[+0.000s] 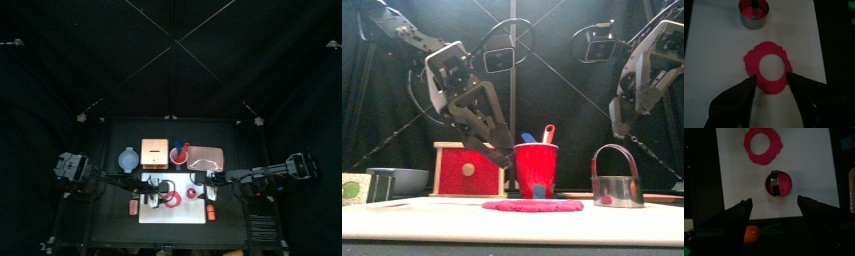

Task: Get the cutter from the drawer then cut the dough then place the extra dough in the bowl
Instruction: Place the extra dough in the bowl

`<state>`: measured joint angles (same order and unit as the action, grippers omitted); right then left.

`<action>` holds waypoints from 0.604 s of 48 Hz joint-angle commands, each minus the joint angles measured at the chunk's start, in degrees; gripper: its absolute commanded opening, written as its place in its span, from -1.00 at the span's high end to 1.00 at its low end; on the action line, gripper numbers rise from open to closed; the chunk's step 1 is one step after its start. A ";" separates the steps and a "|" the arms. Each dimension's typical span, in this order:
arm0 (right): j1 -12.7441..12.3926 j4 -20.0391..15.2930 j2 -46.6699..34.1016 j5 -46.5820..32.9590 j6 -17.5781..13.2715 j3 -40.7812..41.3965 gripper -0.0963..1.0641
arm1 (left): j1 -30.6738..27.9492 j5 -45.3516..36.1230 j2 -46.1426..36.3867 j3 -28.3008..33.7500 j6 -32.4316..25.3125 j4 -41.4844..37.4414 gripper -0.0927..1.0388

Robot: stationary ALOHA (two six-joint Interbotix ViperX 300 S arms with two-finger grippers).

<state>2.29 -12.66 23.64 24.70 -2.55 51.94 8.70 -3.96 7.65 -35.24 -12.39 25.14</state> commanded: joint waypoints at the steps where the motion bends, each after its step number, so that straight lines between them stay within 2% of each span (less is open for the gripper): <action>1: -0.53 0.26 1.14 -2.46 0.09 0.44 -0.90 | -1.58 -6.50 0.53 4.22 -0.09 -1.85 -0.69; 19: -0.62 0.53 0.88 -5.71 0.18 2.11 -0.90 | -3.60 -17.93 4.39 12.57 0.53 -11.16 -0.69; 29: -0.62 0.53 0.79 -6.42 0.09 2.72 -0.90 | -3.52 -22.15 6.50 15.03 7.12 -18.54 -0.69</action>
<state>1.85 -12.04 23.64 18.81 -2.46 55.11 5.36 -24.96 13.89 -22.15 -6.94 9.58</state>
